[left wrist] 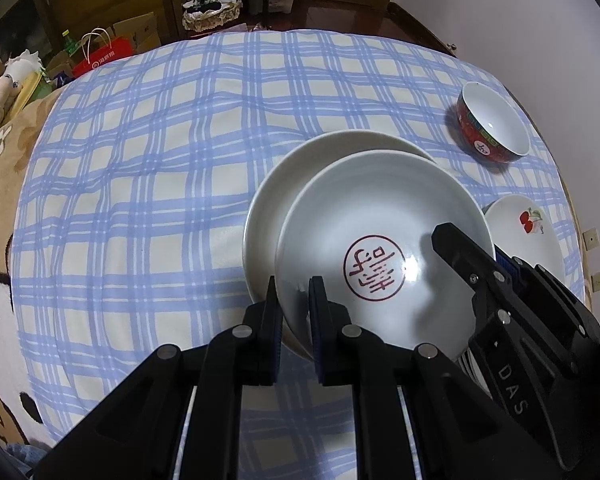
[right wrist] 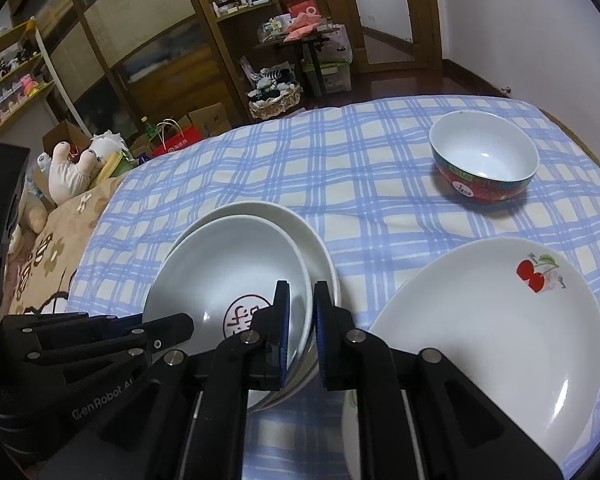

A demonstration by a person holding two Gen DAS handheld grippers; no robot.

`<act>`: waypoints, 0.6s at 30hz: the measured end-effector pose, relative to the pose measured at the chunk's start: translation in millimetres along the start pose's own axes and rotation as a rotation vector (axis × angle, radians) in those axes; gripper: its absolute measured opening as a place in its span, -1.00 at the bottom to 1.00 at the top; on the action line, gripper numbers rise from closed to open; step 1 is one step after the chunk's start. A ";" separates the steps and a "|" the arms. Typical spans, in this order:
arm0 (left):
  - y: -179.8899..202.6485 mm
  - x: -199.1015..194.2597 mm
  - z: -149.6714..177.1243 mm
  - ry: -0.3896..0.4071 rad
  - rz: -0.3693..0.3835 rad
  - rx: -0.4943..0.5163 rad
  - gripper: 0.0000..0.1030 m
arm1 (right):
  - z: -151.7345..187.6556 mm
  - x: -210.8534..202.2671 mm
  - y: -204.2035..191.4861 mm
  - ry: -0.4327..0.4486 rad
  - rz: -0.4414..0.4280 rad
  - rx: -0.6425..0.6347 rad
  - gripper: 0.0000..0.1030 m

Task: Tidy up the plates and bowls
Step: 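Lower the red-character bowl into the plain white bowl with both tools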

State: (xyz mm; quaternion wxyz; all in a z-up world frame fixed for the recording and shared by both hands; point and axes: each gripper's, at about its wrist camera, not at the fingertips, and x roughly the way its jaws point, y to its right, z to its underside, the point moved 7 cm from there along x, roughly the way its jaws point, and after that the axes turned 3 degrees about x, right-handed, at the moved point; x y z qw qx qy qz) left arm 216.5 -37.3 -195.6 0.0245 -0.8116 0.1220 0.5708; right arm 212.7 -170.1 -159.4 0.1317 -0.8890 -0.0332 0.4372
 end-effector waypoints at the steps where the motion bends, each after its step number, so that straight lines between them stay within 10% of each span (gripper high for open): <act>1: 0.0 0.0 -0.1 -0.001 0.000 0.006 -0.76 | -0.1 -0.1 0.0 0.000 0.001 -0.001 -0.72; 18: 2.5 3.3 0.6 -0.011 -0.008 0.023 -0.73 | 1.6 1.6 -0.2 -0.007 0.017 -0.032 -0.71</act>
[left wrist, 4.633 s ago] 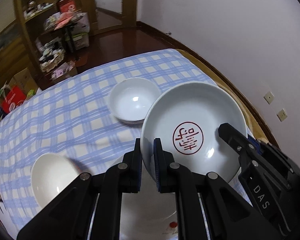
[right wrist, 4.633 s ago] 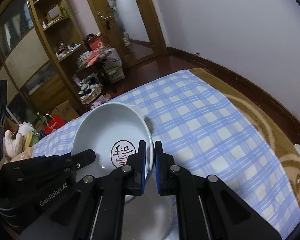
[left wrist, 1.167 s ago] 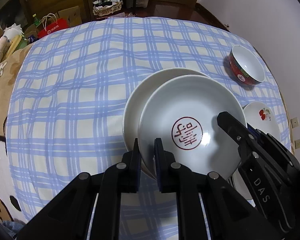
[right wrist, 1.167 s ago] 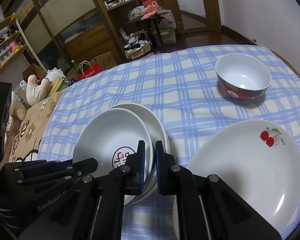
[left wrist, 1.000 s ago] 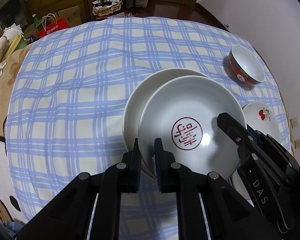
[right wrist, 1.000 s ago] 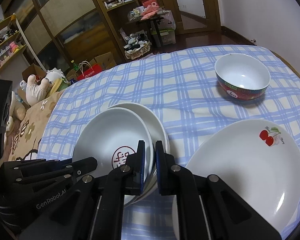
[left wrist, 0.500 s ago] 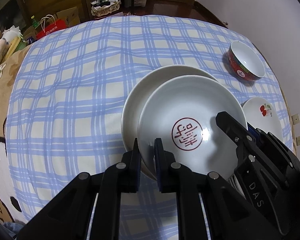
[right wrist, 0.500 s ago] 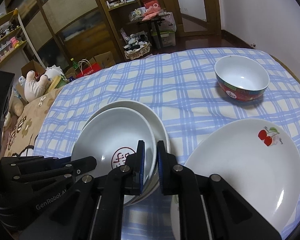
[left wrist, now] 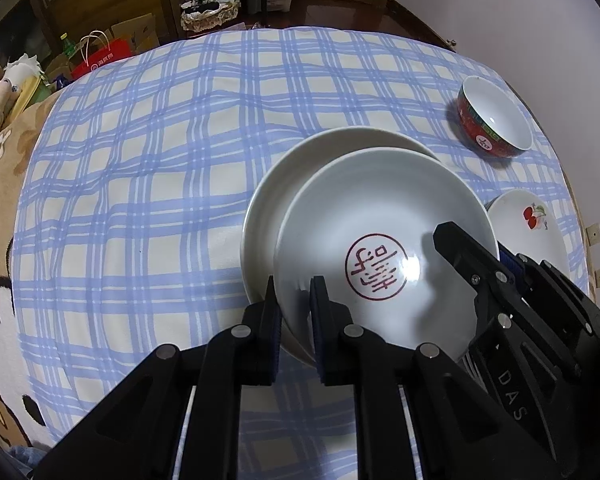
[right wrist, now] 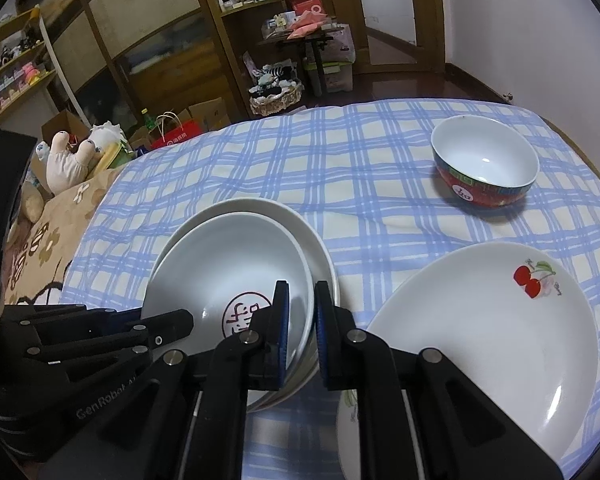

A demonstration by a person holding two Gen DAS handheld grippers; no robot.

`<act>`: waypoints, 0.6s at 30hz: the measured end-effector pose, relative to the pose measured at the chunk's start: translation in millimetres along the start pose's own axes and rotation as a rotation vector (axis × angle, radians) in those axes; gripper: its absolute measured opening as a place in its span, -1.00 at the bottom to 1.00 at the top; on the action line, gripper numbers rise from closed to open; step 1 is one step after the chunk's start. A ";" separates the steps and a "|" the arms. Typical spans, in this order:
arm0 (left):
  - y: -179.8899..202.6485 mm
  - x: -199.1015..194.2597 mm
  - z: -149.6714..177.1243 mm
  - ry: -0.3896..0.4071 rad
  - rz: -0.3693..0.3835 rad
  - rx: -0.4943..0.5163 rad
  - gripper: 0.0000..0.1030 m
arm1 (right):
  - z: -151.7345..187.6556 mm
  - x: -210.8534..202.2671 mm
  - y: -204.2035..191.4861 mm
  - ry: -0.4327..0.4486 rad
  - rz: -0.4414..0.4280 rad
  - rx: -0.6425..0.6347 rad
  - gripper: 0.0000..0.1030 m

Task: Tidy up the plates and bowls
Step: 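Lower the red-character bowl into the plain white bowl with both tools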

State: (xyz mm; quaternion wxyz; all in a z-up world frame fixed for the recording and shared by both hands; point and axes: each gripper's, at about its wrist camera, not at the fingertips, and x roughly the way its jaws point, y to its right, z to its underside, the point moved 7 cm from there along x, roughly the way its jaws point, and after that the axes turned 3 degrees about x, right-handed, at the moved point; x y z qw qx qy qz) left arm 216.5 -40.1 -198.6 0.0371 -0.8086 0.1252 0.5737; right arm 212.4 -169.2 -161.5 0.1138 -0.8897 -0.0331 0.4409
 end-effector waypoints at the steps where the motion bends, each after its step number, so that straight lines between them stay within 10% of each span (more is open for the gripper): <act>1: -0.1 0.3 -0.3 0.000 -0.004 0.005 -0.72 | 0.0 -0.1 -0.8 0.000 0.000 0.000 -0.71; 18: 8.4 5.4 -1.9 -0.016 0.006 0.075 -0.49 | -1.6 -0.1 -6.6 -0.014 0.025 -0.025 -0.71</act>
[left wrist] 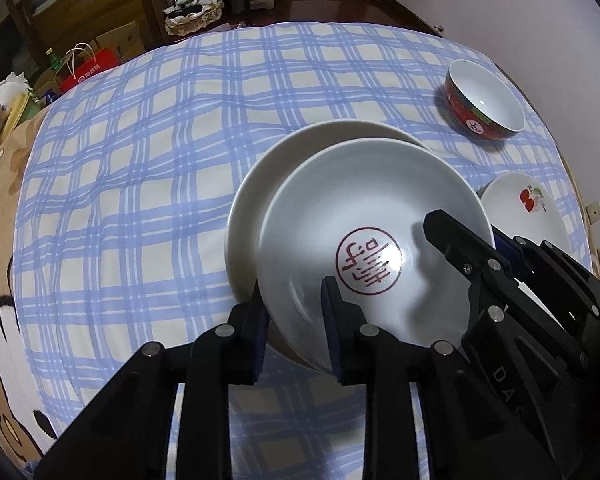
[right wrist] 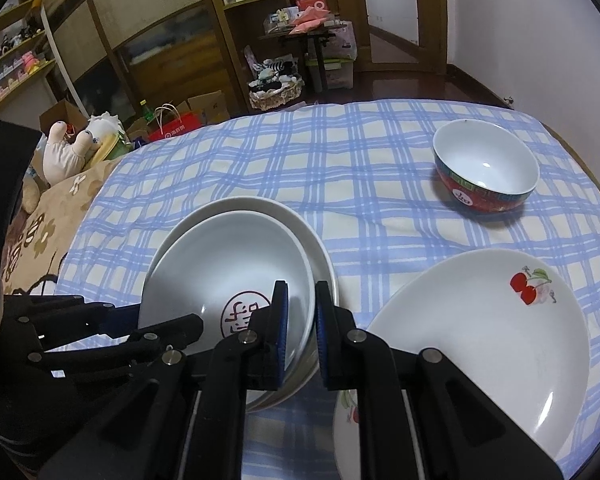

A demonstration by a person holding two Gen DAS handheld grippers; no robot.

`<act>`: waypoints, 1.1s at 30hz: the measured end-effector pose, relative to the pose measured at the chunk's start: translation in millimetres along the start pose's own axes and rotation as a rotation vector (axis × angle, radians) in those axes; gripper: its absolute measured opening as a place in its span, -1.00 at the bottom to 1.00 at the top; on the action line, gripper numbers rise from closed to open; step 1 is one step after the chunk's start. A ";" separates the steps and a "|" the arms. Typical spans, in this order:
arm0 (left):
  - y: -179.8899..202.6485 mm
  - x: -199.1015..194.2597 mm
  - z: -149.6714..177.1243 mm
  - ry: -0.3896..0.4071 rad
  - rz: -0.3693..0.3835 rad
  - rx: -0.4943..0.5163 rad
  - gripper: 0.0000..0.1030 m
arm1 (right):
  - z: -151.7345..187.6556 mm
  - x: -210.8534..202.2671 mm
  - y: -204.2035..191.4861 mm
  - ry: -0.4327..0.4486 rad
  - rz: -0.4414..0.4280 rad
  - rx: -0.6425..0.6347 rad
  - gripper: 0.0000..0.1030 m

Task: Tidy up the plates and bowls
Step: 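Lower the red-character bowl into the plain white bowl with both tools, then open both tools to release the red-character bowl inside the white bowl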

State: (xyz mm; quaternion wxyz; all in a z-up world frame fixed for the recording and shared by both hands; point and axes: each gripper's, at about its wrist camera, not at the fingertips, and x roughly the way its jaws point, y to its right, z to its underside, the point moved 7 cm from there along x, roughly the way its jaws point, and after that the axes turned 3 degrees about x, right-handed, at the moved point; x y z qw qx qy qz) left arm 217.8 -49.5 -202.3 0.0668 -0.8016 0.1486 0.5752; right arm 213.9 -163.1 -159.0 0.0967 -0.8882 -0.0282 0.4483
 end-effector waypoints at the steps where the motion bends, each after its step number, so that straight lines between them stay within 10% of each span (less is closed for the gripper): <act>1: 0.2 0.1 -0.2 0.000 0.004 0.002 -0.46 | 0.3 -0.2 0.4 0.002 -0.001 0.001 -0.71; 33: 3.3 -22.7 7.7 0.028 -0.007 0.046 -0.40 | -2.9 0.3 7.1 0.007 -0.017 0.055 -0.71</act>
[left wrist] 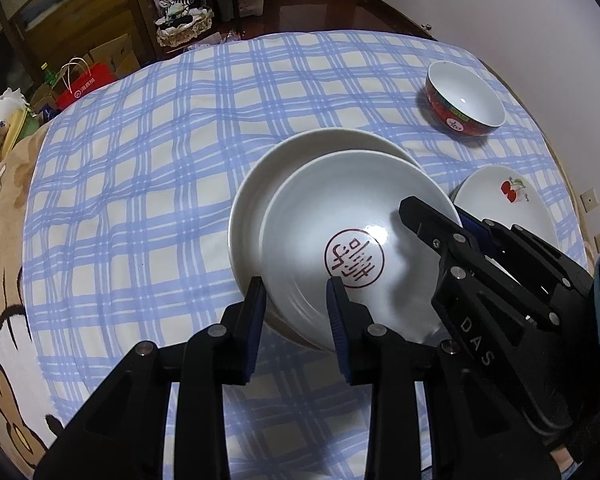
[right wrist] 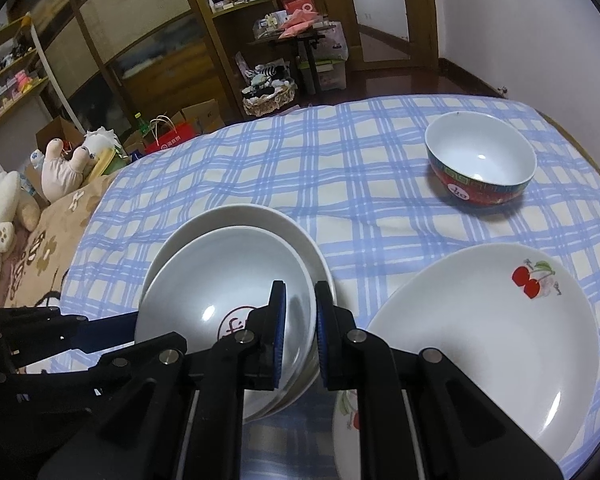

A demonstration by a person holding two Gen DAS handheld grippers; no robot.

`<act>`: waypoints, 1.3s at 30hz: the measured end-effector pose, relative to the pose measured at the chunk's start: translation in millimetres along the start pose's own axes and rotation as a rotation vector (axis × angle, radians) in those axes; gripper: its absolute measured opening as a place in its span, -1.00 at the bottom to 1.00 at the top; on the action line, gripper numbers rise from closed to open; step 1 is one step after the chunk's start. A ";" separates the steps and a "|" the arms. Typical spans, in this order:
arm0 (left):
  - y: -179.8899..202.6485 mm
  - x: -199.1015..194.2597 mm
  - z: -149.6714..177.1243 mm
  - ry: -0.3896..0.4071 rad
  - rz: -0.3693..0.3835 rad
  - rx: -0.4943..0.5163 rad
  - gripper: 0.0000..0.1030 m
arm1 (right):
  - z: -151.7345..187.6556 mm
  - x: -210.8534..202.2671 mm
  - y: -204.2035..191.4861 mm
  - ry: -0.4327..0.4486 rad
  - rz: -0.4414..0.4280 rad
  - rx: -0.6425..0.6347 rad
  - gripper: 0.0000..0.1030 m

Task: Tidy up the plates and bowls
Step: 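Open both tools to release the red-character bowl inside the white bowl, then move both open tools toward the small plain white bowl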

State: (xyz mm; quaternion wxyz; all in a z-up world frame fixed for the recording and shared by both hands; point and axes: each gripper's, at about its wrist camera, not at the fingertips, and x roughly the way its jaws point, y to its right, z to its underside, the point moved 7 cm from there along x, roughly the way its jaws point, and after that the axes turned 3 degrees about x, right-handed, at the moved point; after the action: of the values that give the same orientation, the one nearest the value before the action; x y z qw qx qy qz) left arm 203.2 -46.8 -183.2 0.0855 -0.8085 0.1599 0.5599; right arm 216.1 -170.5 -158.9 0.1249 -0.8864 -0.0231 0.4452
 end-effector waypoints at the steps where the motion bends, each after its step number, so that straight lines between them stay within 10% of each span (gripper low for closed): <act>1: -0.2 -1.5 -1.5 0.010 -0.013 0.002 -0.37 | 0.0 -0.5 0.1 0.000 -0.005 0.003 -0.71; 16: -9.0 -22.1 -1.9 0.082 -0.058 -0.002 -0.07 | -4.7 -23.9 9.9 0.033 0.027 0.014 -0.40; 27: -7.1 -44.7 -9.6 0.177 -0.045 -0.032 0.42 | -15.6 -68.3 34.6 0.135 0.128 0.019 0.90; 39: 7.2 -65.5 -15.0 0.281 -0.048 0.003 0.65 | -27.2 -105.7 59.9 0.225 0.194 0.043 1.00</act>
State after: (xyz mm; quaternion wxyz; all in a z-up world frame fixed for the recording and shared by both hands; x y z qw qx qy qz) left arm 192.8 -47.6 -116.4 0.0767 -0.8823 0.1519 0.4388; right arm 169.8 -250.0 -75.1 0.1021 -0.9258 0.0866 0.3534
